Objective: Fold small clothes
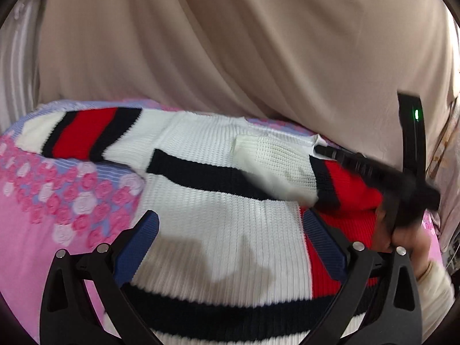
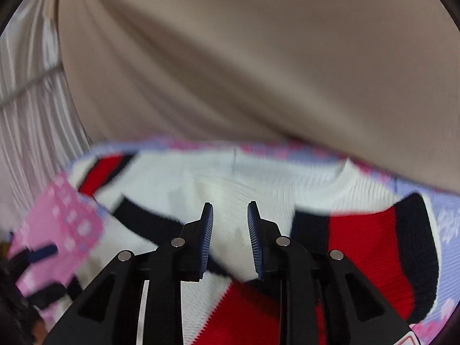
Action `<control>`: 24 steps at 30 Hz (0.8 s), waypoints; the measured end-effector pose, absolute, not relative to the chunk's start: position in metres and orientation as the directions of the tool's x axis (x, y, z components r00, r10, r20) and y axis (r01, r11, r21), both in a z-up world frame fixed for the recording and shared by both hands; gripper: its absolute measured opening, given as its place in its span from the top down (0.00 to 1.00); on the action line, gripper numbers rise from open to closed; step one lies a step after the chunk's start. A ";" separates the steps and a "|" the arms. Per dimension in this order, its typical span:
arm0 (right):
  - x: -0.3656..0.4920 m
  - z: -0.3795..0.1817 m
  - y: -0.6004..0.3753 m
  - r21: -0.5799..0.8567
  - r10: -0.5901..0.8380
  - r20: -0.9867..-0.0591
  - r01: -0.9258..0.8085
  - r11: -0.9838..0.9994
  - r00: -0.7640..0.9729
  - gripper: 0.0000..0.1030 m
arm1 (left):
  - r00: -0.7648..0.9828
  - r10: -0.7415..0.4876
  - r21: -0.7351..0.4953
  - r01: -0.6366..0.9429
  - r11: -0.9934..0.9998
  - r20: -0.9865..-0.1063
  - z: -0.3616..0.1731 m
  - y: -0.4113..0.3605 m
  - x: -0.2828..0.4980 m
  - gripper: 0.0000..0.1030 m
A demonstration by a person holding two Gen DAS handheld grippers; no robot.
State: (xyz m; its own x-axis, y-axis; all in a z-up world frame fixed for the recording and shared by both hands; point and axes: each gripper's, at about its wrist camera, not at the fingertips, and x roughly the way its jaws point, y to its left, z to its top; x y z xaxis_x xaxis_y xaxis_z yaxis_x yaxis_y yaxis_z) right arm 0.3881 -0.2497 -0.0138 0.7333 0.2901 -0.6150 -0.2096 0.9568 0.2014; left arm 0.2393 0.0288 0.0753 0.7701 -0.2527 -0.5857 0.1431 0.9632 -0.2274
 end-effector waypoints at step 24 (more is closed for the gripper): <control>0.297 -0.020 -0.430 0.436 0.141 -0.521 0.121 0.892 0.842 0.80 | 0.765 -0.365 -0.317 0.220 0.923 -0.531 0.099 0.008 0.353 0.94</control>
State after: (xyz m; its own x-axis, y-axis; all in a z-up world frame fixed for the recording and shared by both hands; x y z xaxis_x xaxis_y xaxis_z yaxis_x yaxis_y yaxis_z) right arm 0.2968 -0.4303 -0.0205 0.8420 0.1405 -0.5208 0.1208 0.8918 0.4361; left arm 0.3533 0.0084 0.0985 0.7650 -0.3646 -0.5309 0.2199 0.9227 -0.3168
